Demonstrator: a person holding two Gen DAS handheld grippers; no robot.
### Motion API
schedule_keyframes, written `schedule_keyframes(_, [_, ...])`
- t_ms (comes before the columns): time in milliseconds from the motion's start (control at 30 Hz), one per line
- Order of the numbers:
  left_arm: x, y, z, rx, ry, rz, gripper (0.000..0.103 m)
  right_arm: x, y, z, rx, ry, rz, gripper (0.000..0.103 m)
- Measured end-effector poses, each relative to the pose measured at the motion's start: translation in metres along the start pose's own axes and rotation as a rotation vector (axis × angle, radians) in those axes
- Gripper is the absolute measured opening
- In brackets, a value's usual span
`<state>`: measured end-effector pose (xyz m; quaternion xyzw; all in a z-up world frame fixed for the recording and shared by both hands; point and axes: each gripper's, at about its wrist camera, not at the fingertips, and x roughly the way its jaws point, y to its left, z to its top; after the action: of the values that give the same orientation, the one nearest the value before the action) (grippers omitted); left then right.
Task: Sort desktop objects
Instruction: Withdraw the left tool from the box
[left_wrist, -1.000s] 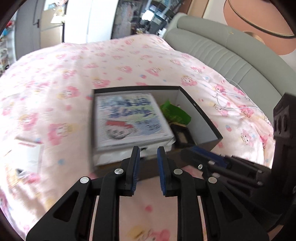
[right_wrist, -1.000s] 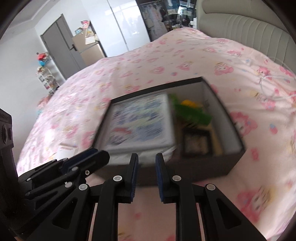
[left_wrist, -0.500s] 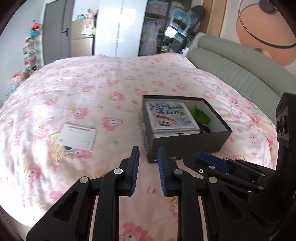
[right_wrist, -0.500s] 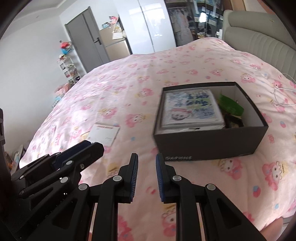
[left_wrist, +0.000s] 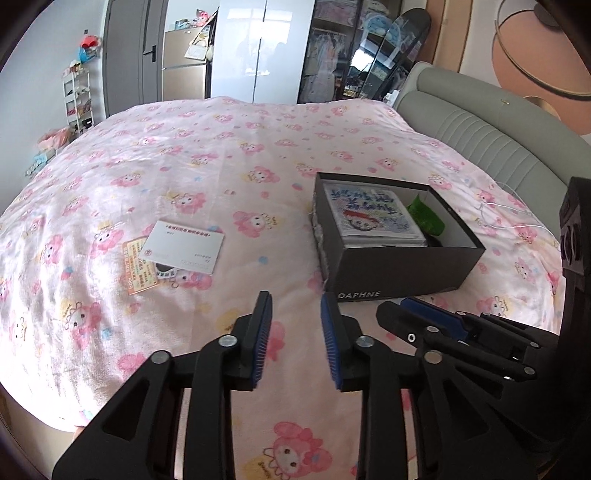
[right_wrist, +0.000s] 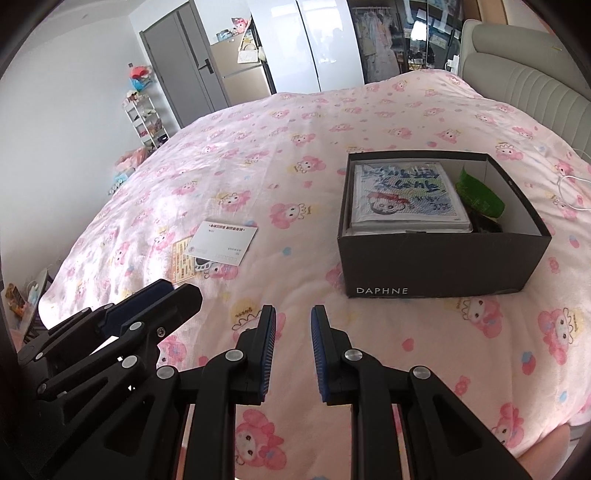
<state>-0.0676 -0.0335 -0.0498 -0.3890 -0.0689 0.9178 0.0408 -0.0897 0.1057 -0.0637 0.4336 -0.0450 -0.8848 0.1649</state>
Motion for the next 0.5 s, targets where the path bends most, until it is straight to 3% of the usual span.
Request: schedule_keyframes(500, [0.015,0.059,0.018,-0.083,-0.003,0.044,0.031,0.039,0.045,0.03,-0.094,0.041,0.016,0.017])
